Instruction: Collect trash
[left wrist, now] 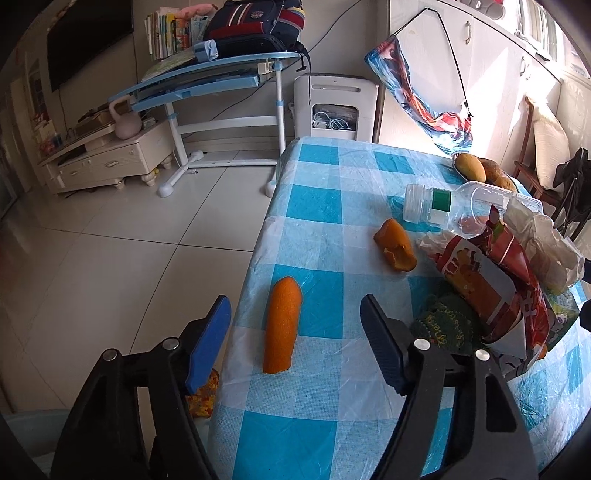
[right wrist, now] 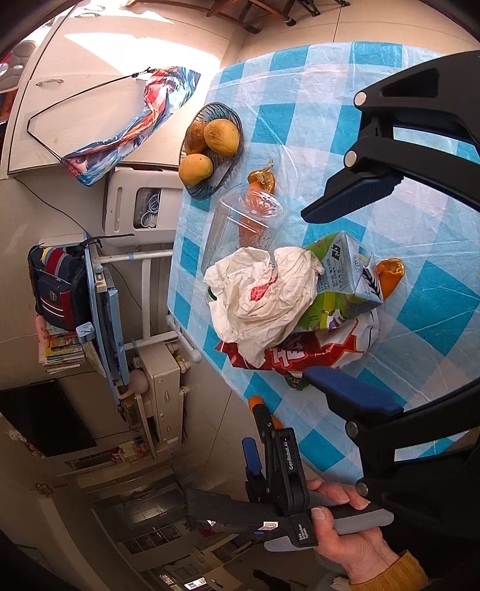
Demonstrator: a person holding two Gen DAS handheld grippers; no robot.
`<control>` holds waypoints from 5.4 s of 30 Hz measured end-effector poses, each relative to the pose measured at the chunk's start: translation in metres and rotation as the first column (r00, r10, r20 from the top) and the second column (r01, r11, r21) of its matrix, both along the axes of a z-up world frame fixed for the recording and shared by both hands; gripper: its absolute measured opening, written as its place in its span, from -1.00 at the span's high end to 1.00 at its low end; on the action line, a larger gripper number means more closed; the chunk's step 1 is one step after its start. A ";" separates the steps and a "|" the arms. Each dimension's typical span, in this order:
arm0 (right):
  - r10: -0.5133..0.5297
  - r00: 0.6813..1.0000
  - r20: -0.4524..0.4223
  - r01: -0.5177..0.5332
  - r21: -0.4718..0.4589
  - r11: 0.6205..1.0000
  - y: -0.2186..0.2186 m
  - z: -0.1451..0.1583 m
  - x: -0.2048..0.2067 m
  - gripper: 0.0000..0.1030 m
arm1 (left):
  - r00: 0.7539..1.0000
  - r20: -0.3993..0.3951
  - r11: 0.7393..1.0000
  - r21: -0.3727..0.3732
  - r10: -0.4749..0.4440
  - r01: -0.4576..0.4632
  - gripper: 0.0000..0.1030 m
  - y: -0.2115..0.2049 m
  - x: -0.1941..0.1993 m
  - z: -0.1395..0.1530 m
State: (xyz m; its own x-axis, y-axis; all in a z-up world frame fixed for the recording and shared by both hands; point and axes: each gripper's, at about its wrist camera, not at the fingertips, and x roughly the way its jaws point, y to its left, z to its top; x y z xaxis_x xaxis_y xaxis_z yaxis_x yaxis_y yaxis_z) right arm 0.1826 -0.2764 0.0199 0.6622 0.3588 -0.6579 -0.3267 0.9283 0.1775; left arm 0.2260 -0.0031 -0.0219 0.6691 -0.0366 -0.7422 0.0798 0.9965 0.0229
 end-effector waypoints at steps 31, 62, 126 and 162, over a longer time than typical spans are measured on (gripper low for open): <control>-0.025 0.999 -0.035 0.035 0.345 0.938 -0.032 0.017 -0.072 0.33 | 0.998 -0.049 0.994 -0.108 -0.035 0.030 -0.05 -0.010 -0.002 -0.019; 0.068 0.852 -0.520 -0.081 -0.002 0.997 0.038 -0.098 -0.188 -0.11 | 0.985 -0.061 0.965 -0.222 -0.159 0.142 0.75 -0.012 -0.238 -0.017; -0.209 0.973 -0.100 0.213 0.029 0.977 -0.001 -0.032 -0.205 -0.56 | 0.982 0.154 0.994 -0.017 0.113 -0.112 -0.86 0.003 -0.290 0.002; -0.197 0.975 -0.100 0.206 0.095 0.974 -0.003 -0.025 -0.204 -0.56 | 0.984 0.132 0.993 -0.010 0.119 -0.119 -0.86 -0.003 -0.286 -0.003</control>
State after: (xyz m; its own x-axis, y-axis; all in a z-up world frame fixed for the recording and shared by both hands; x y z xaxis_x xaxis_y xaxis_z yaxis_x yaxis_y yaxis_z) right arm -0.0214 -0.2795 -0.0051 0.6684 0.2934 -0.6835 -0.1131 0.9483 0.2965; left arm -0.0595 -0.0059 -0.0248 0.7610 0.0472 -0.6471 -0.0427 0.9988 0.0227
